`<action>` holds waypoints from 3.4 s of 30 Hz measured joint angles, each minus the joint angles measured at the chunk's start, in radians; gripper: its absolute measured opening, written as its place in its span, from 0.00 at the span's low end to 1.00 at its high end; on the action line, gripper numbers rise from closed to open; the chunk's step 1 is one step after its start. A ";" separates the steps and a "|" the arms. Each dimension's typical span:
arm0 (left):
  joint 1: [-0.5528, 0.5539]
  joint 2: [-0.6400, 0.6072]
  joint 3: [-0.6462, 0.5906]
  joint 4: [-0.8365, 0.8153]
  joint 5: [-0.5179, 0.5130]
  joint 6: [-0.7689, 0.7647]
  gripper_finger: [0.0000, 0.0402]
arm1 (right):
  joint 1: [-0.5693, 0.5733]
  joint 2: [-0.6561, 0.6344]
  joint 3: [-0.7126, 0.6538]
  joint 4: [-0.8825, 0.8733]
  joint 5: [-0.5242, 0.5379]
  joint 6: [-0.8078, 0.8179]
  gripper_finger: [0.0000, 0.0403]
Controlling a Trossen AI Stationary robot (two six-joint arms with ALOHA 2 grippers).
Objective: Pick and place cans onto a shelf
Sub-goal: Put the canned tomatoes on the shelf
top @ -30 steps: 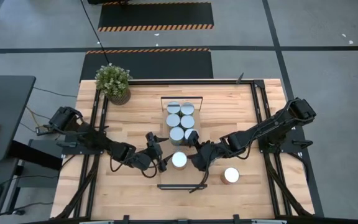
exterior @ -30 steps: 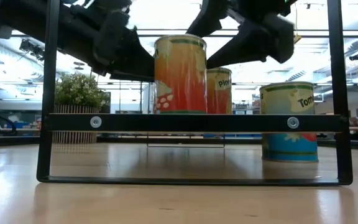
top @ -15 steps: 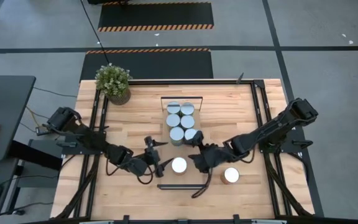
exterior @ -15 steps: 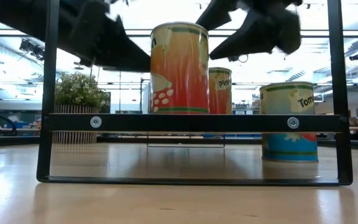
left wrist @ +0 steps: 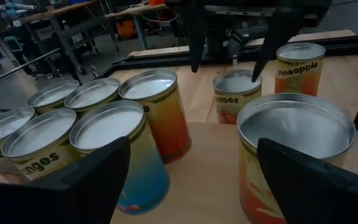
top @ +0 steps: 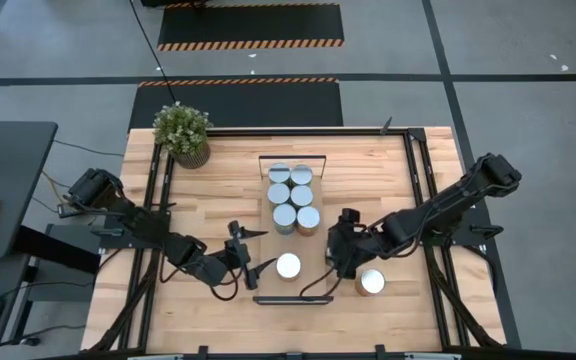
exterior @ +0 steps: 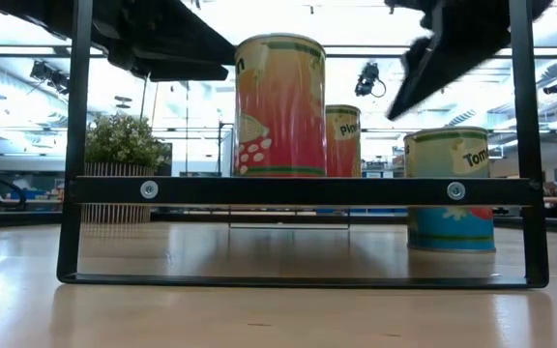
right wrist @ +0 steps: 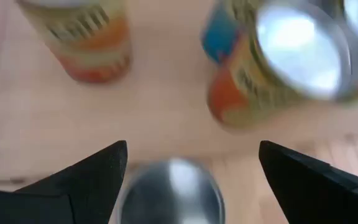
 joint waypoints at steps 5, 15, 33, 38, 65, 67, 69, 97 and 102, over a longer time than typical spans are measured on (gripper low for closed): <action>-0.002 0.000 0.000 0.009 -0.003 -0.002 0.89 | 0.023 0.030 0.000 -0.030 0.025 0.080 0.92; -0.005 0.000 0.000 0.005 -0.003 0.004 0.89 | 0.036 0.117 0.001 -0.076 0.029 0.209 0.92; -0.022 0.000 0.000 0.001 -0.003 0.006 0.89 | 0.023 0.117 0.043 -0.193 -0.038 0.191 0.80; -0.045 -0.016 -0.001 0.002 -0.010 0.007 0.89 | 0.023 0.117 0.143 -0.237 -0.028 0.050 0.82; -0.057 -0.039 -0.001 -0.008 -0.018 0.008 0.89 | -0.031 0.119 0.172 0.042 -0.122 -0.324 0.83; -0.057 -0.039 -0.001 -0.007 -0.018 0.008 0.89 | -0.035 0.119 0.172 0.052 -0.122 -0.323 0.83; -0.057 -0.039 -0.001 -0.007 -0.018 0.007 0.89 | -0.039 0.119 0.172 0.049 -0.140 -0.327 0.84; -0.065 -0.039 -0.001 -0.007 -0.007 0.001 0.89 | 0.075 0.108 0.330 -0.442 0.059 -0.068 0.91; -0.061 -0.039 -0.001 -0.007 -0.011 -0.001 0.89 | 0.091 0.108 0.235 -0.456 0.124 0.109 0.91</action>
